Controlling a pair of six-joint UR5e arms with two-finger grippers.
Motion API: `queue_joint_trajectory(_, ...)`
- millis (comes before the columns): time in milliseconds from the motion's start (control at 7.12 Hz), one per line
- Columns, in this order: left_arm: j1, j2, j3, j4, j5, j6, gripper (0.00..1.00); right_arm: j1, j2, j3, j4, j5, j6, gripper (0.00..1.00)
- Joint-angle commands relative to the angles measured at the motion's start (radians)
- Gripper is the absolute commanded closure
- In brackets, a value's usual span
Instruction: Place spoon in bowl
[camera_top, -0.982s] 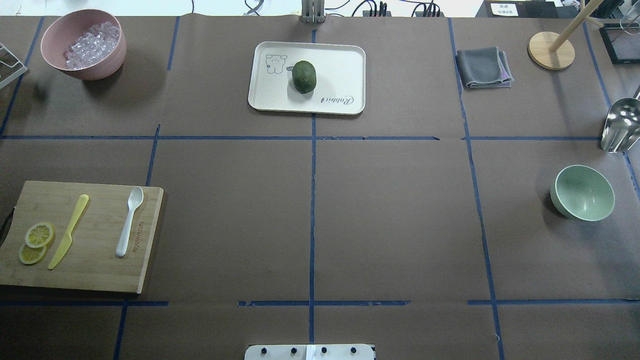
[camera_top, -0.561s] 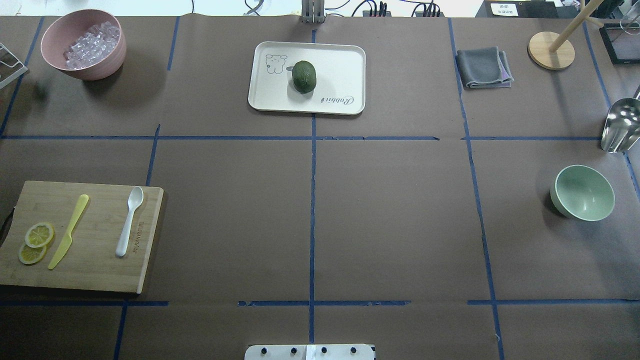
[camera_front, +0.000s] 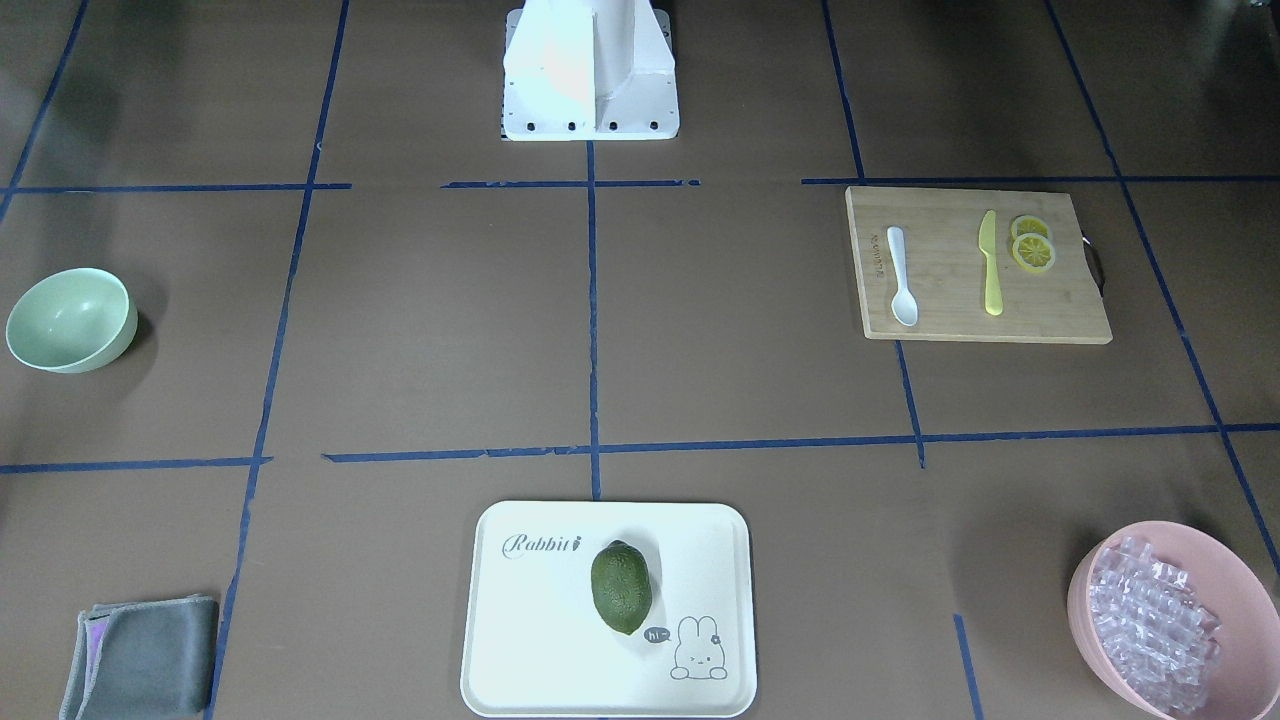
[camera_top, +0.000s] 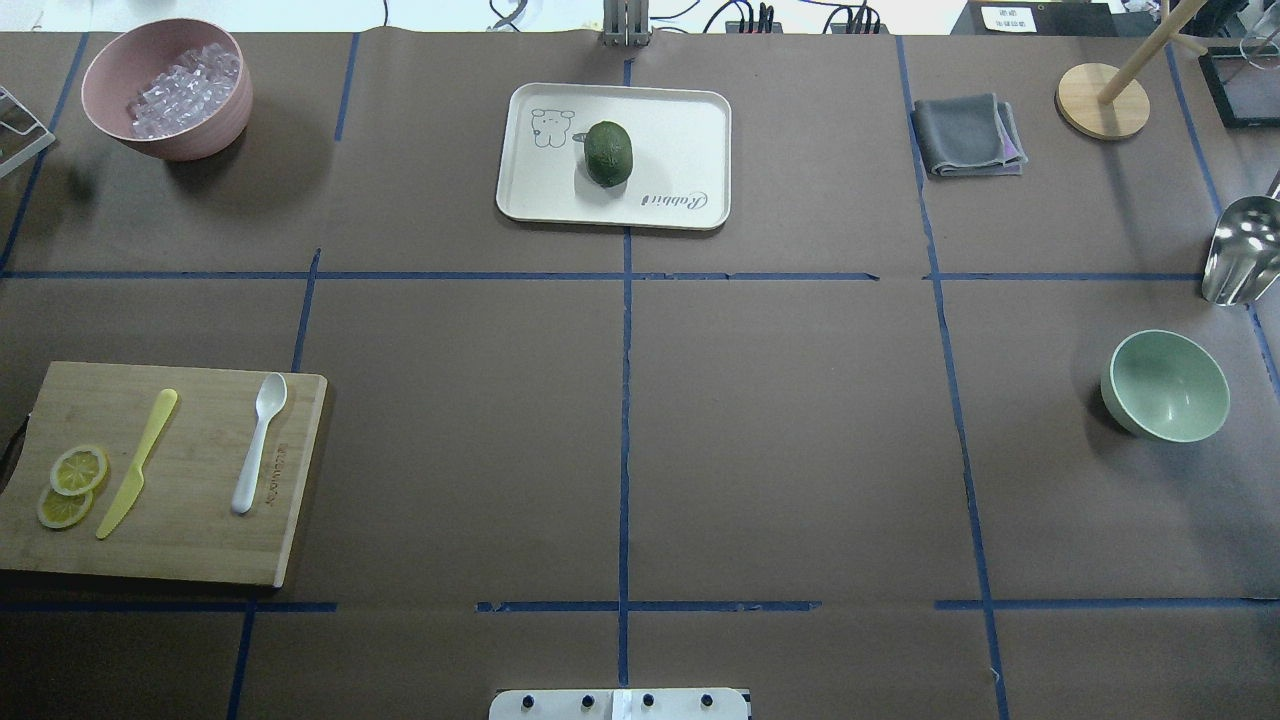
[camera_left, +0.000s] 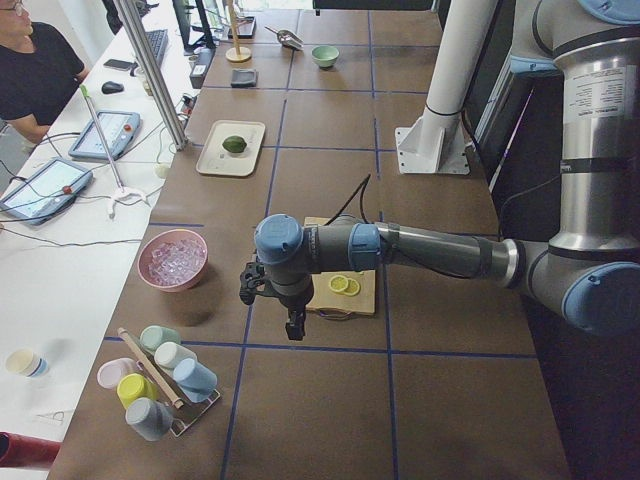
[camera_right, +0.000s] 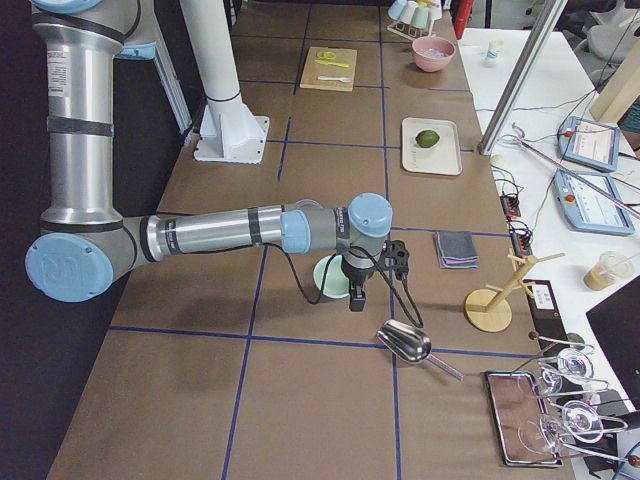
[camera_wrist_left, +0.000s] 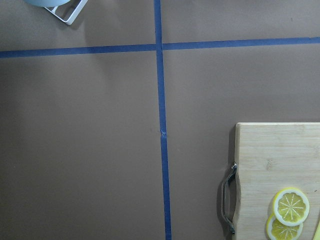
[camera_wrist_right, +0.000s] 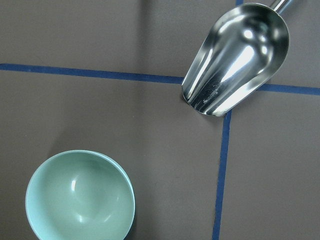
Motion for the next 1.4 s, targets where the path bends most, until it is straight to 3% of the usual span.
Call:
queue_joint_trajectory(0,0.002,0.007,-0.004,-0.007,-0.009,0.000,0.00,-0.001,-0.001,-0.015,0.001,0.003,-0.005,0.00)
queue_joint_trajectory(281,0.006,0.007,0.001,-0.002,-0.009,-0.003,0.00,-0.021,-0.003,-0.046,0.061,0.008,-0.003,0.00)
queue_joint_trajectory(702,0.012,-0.001,-0.010,-0.050,-0.012,0.000,0.00,-0.161,-0.016,-0.152,0.406,-0.007,0.169,0.00)
queue_joint_trajectory(1123,0.012,0.000,-0.007,-0.070,-0.058,0.000,0.00,-0.239,-0.035,-0.280,0.657,-0.009,0.244,0.02)
queue_joint_trajectory(1263,0.012,0.000,-0.010,-0.070,-0.060,0.000,0.00,-0.282,-0.038,-0.296,0.673,-0.014,0.279,0.02)
